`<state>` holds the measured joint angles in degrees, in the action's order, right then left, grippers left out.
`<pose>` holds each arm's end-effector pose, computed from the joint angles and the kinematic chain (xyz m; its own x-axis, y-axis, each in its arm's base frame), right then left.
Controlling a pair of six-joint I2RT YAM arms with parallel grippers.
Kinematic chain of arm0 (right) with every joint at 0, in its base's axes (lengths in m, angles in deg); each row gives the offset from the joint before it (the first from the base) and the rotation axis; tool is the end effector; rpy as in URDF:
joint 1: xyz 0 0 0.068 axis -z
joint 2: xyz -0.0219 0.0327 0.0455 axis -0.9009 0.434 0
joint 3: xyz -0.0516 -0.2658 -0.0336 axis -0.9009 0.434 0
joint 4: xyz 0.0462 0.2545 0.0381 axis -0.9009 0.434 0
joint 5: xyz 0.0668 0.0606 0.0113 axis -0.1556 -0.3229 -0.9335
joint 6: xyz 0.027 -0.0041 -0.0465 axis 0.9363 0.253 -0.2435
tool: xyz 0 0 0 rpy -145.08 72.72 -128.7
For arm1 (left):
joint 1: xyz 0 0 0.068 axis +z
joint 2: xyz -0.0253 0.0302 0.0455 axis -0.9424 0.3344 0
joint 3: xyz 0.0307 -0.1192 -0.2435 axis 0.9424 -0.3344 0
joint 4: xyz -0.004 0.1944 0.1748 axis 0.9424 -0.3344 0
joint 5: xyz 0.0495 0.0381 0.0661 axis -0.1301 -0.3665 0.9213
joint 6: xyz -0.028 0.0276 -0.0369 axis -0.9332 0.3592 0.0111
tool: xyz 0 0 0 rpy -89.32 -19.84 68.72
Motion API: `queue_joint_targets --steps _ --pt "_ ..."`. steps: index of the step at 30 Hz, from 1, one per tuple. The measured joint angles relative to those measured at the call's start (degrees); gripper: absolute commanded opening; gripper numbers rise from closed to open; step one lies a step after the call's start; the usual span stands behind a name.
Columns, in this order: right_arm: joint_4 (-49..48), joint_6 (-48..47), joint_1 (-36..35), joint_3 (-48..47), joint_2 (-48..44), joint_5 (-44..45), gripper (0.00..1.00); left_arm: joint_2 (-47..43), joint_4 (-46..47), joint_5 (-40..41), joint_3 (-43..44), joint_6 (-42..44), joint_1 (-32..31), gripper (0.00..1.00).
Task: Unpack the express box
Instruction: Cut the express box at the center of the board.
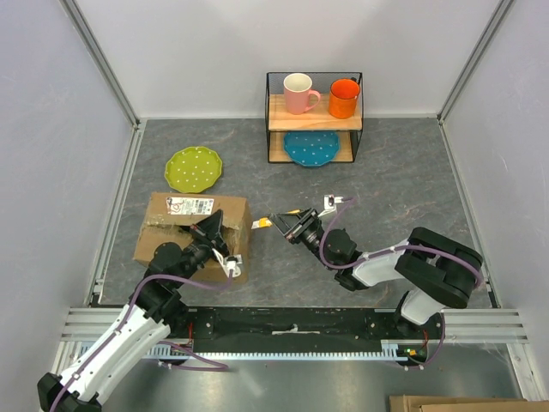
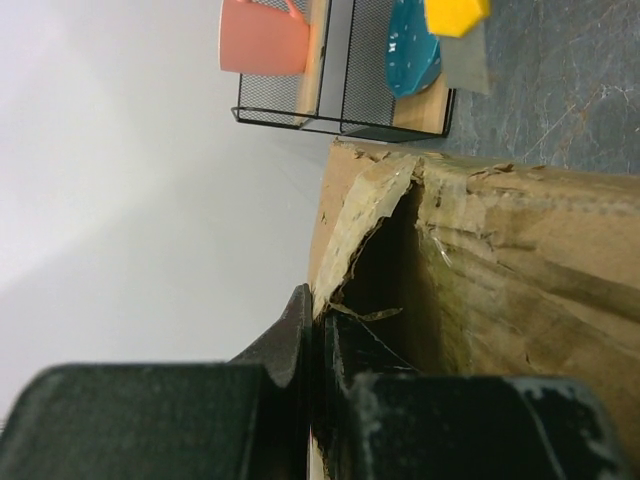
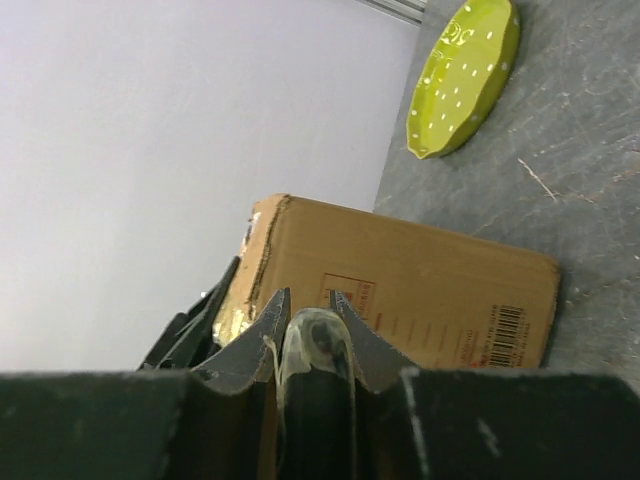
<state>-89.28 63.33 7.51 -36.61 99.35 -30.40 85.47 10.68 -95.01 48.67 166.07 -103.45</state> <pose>0.1648 0.2327 0.1835 -0.5813 0.7432 -0.3312 -0.2803 0.1993 0.9390 0.1058 -0.0735 0.2209 0.6174 0.7621 -0.1952 0.1671 0.1154 0.9792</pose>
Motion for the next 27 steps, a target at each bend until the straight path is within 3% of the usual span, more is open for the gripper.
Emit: queue_joint_targets --steps 27 --pt "-0.3 1.4 0.0 -6.0 0.9 -0.2 0.00 0.9 -4.4 0.7 2.9 -7.7 0.0 0.02"
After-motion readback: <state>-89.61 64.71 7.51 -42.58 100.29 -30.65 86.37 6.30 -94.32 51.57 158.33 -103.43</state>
